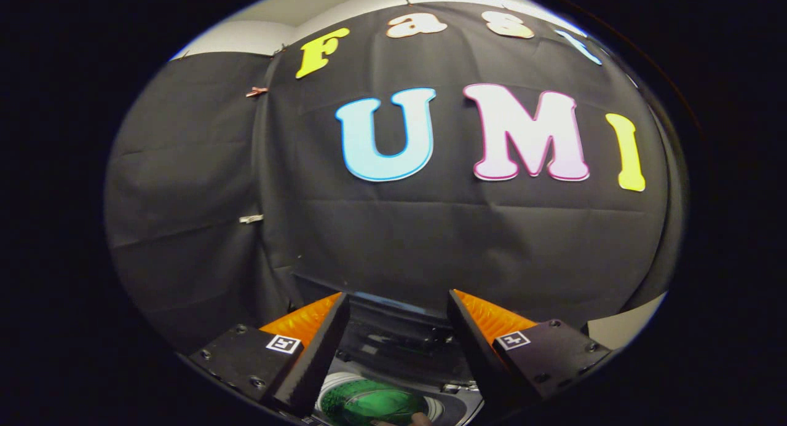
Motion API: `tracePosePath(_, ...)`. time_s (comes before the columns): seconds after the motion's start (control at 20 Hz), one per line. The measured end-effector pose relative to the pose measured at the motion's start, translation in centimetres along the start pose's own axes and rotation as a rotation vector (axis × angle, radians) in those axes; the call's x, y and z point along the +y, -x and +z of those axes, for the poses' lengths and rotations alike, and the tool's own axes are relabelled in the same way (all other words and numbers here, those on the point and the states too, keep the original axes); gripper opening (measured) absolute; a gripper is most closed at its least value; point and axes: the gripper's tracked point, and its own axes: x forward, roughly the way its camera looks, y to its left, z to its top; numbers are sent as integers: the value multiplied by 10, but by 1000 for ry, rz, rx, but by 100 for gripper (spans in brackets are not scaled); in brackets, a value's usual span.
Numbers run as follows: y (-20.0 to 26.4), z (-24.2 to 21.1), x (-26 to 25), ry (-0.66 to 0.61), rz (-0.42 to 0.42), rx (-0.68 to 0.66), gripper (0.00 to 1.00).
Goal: Put the clothes into the washing machine and then close the washing machine lid.
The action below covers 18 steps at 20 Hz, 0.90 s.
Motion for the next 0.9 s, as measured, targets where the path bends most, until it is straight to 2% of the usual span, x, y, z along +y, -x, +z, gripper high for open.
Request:
tracePosePath(0.15,-8,2,-23,-39,-99,-4,99)
tracePosePath(0.35,-10,-1,-41,-59,-170,11,99)
tracePosePath(0.9,-19,-15,-64,-71,-253,63,99)
